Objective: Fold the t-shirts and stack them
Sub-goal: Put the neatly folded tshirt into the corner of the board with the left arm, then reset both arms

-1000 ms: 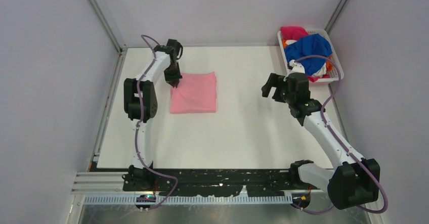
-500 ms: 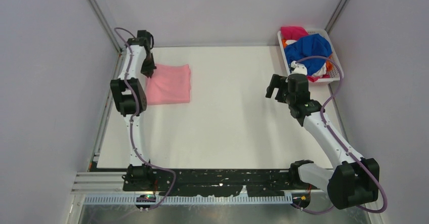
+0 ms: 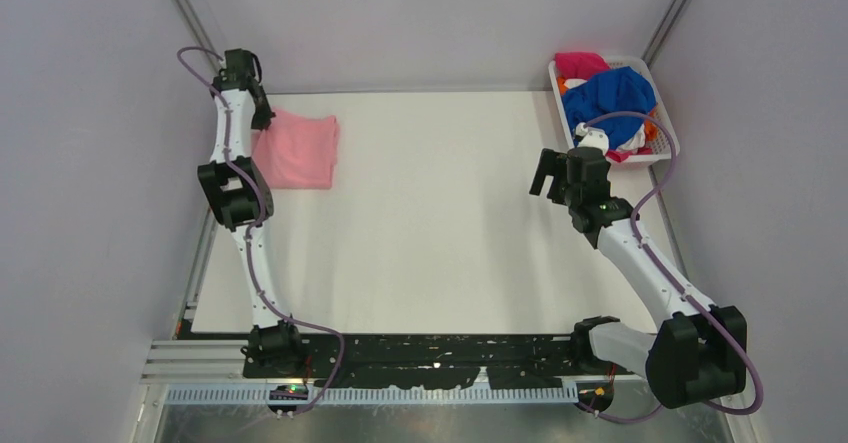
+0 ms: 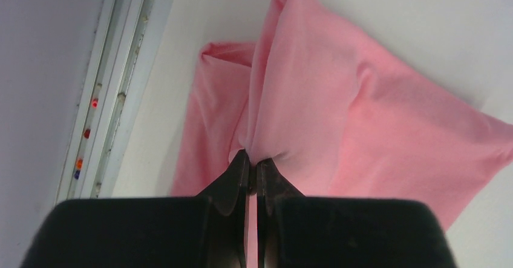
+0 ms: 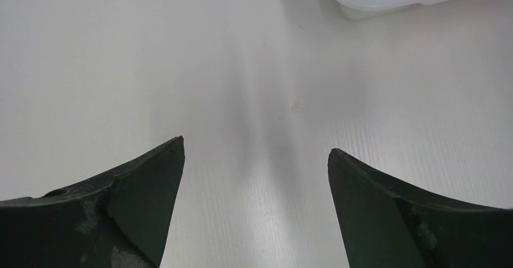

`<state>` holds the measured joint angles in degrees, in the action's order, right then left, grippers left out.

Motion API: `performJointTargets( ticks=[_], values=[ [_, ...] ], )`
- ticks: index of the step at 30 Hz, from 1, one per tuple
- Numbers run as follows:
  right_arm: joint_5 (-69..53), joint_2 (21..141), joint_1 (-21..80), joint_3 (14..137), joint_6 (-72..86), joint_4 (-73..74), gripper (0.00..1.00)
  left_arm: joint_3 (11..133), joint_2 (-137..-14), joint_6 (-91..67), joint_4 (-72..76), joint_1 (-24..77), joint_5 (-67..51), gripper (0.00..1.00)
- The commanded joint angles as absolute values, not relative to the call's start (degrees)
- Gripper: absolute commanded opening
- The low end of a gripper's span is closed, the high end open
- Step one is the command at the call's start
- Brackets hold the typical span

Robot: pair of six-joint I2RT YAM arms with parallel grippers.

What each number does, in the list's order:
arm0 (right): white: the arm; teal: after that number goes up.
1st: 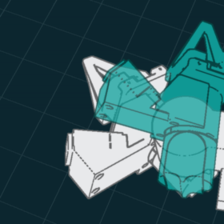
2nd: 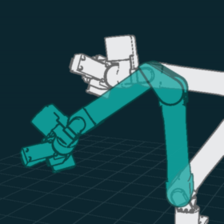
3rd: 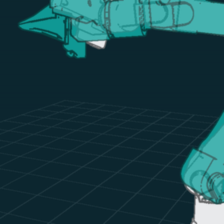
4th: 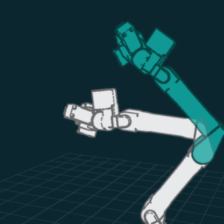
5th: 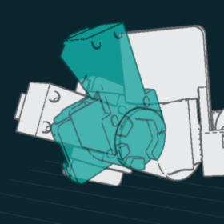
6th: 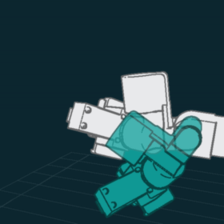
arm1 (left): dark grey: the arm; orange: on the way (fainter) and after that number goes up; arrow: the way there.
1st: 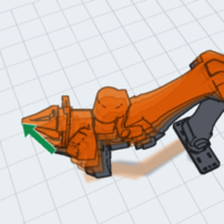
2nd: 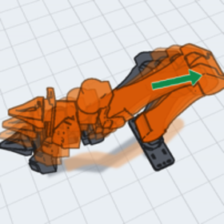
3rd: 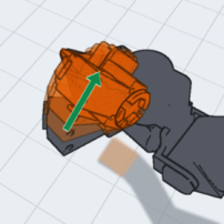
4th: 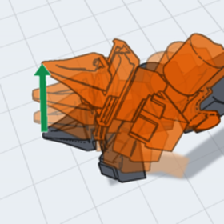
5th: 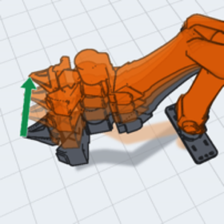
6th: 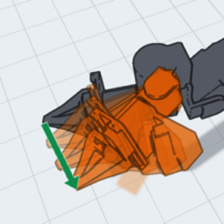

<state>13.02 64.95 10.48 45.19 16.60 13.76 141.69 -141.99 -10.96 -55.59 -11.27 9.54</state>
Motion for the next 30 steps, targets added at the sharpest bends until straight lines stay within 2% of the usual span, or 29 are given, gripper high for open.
performJointTargets(
  ticks=[1,12,15,18,19,20,22,23,24,30],
  values=[
    [15.79,65.32,10.24,45.46,15.91,11.77,0.95,144.20,-141.80,-15.06,-46.23,-13.96,3.90,0.00],
    [16.35,65.29,10.28,45.59,15.64,11.81,0.96,142.70,-142.14,-18.23,-46.39,-14.39,6.47,0.02],
    [16.39,64.79,10.24,45.47,15.52,12.14,0.96,142.67,-141.82,-18.86,-46.41,-14.58,7.31,0.13],
    [16.40,64.17,10.28,45.44,15.56,12.13,0.95,142.73,-140.99,-18.60,-46.90,-14.67,9.58,0.19],
    [16.36,64.03,10.28,45.44,15.56,12.13,0.95,142.57,-140.37,-18.32,-47.05,-14.66,11.04,0.27],
    [16.31,63.96,10.26,45.46,15.56,12.13,0.96,142.35,-139.66,-17.95,-47.19,-14.67,12.60,0.39],
    [15.89,63.86,10.26,45.49,15.59,12.31,0.95,141.66,-137.72,-17.33,-47.11,-14.67,15.24,0.80],
    [15.60,63.82,10.23,45.51,15.65,12.40,0.95,141.60,-136.87,-17.12,-47.42,-14.68,16.28,0.97],
    [15.49,63.77,10.27,45.65,15.65,12.63,0.96,141.55,-135.99,-17.14,-47.79,-14.66,16.93,0.99],
    [15.24,61.80,10.27,45.39,16.18,12.79,0.95,140.11,-129.21,-18.17,-50.60,-14.30,12.69,1.00]
  ],
)
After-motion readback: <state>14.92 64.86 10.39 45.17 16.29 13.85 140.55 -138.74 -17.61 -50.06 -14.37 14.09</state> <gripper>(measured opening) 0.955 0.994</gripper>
